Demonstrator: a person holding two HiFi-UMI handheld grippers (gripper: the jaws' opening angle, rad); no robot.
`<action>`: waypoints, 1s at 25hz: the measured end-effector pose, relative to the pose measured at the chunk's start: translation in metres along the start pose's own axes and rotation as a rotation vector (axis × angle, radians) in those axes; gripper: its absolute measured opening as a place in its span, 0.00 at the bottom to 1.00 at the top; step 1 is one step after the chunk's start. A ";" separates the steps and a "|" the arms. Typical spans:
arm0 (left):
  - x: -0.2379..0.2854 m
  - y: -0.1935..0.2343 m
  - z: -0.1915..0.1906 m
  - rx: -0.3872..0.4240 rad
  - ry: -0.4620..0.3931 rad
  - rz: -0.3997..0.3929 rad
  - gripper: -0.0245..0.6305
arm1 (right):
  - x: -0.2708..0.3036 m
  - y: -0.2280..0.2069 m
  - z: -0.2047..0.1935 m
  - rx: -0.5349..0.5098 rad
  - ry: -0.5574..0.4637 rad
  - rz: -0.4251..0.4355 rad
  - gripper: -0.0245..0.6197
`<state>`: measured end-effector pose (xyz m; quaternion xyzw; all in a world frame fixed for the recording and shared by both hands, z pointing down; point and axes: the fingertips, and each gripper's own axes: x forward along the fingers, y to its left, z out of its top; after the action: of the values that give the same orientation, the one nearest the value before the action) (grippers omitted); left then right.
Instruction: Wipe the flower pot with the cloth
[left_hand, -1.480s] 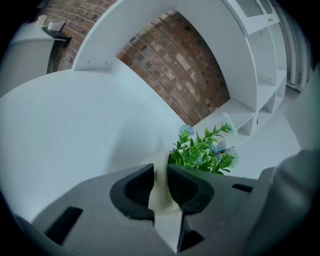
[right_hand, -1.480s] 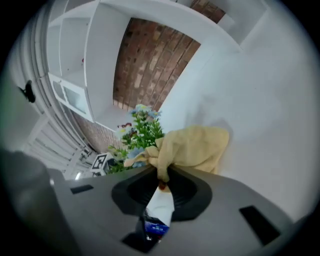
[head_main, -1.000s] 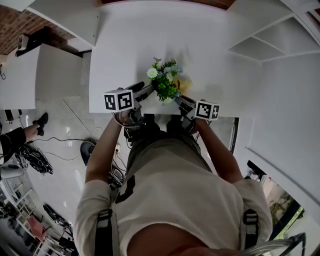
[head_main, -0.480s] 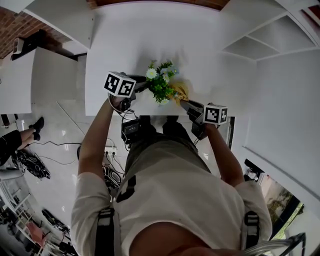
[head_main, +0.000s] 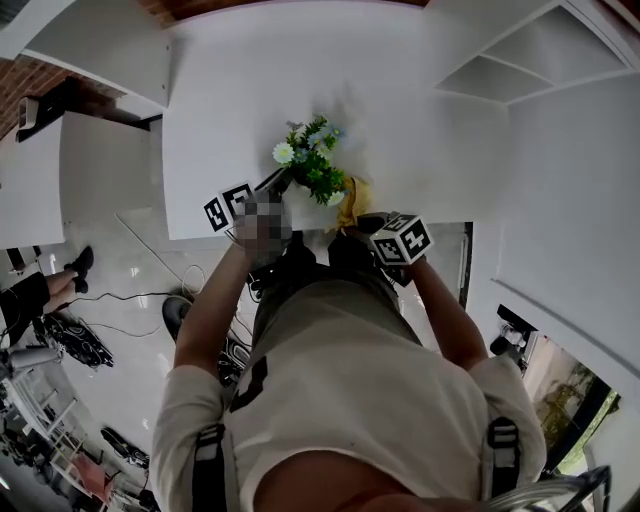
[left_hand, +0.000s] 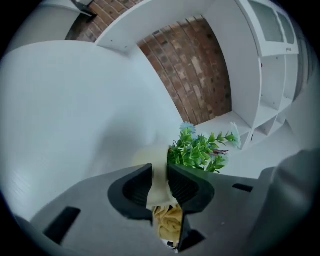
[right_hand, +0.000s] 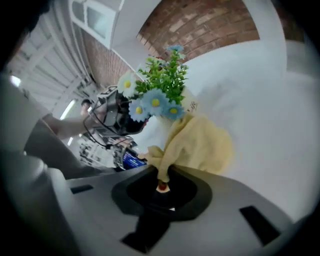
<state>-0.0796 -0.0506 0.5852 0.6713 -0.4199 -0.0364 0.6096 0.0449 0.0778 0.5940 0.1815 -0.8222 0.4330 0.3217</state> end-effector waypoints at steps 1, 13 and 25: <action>0.000 -0.003 -0.004 0.003 0.014 -0.016 0.21 | -0.005 -0.012 0.001 -0.031 0.011 -0.068 0.15; -0.014 -0.015 -0.017 1.141 0.629 -0.167 0.55 | -0.025 -0.067 0.039 -0.204 -0.036 -0.326 0.57; 0.024 -0.023 -0.040 1.306 0.551 -0.043 0.58 | -0.010 -0.094 0.062 -0.180 -0.155 -0.455 0.25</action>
<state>-0.0297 -0.0354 0.5872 0.8926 -0.1733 0.3819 0.1655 0.0832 -0.0261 0.6167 0.3650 -0.8177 0.2594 0.3618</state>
